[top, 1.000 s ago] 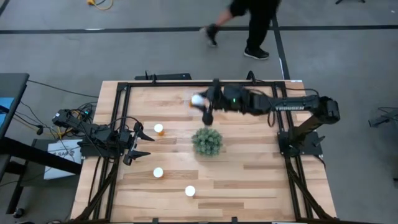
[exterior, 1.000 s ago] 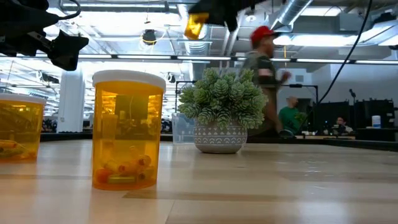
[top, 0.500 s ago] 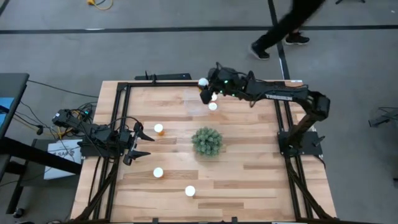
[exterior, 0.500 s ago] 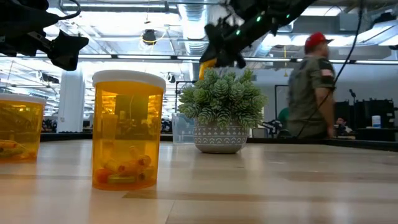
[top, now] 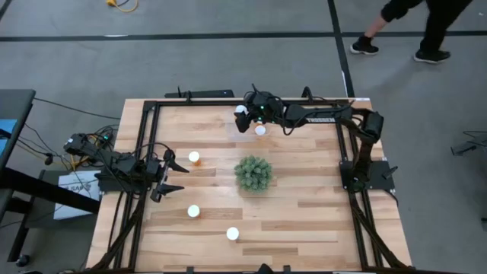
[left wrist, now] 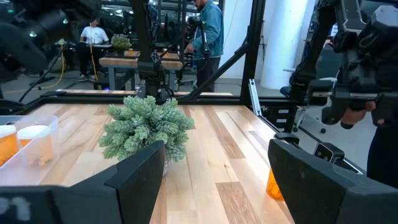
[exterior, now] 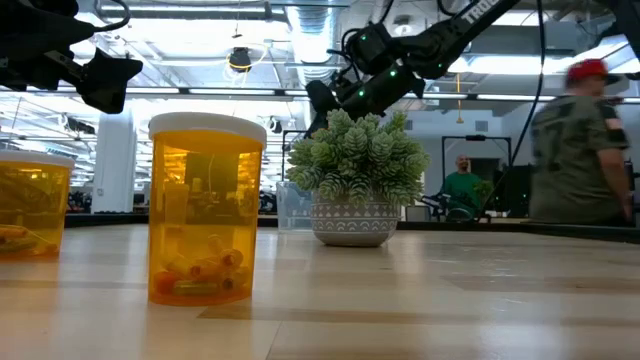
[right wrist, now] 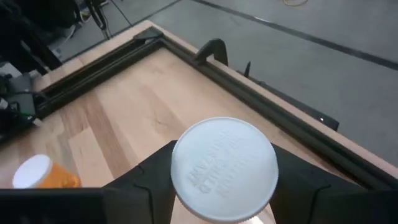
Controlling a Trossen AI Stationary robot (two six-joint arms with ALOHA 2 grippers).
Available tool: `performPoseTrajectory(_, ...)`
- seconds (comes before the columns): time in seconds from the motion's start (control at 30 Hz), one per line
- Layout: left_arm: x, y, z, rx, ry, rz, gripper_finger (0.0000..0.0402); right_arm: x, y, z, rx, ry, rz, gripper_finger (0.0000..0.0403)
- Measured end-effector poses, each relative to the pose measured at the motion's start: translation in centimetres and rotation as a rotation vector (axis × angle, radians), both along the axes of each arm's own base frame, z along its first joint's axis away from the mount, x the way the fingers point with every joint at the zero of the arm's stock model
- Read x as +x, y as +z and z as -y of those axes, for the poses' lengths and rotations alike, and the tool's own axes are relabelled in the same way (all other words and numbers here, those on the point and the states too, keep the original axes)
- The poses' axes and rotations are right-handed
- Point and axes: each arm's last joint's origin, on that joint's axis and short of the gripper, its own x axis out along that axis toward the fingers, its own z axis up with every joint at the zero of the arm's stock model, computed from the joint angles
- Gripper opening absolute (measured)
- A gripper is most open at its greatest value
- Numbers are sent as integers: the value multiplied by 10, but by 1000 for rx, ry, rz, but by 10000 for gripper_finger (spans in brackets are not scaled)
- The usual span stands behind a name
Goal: Pick and place pill bottles into a basket
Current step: Put the orange pill bottle into the transparent bin
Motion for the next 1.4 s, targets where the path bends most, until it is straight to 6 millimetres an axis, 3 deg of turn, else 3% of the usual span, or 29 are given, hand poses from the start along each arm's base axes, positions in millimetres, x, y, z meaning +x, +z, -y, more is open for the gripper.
performPoseTrajectory(0.2, 0, 0, 0, 0, 0, 0, 277, -4, -8, 11, 34, -42, -23, 210)
performPoseTrajectory(0.4, 0, 0, 0, 0, 0, 0, 277, -13, -11, 27, 72, -93, -35, 187)
performPoseTrajectory(0.67, 0, 0, 0, 0, 0, 0, 277, -25, -11, 48, 107, -147, -25, 206)
performPoseTrajectory(0.87, 0, 0, 0, 0, 0, 0, 277, -22, -12, 42, 94, -123, -36, 186)
performPoseTrajectory(1.13, 0, 0, 0, 0, 0, 0, 277, -20, -14, 36, 58, -76, -84, 206)
performPoseTrajectory(1.4, 0, 0, 0, 0, 0, 0, 277, -17, -38, 33, 116, -46, -174, 186)
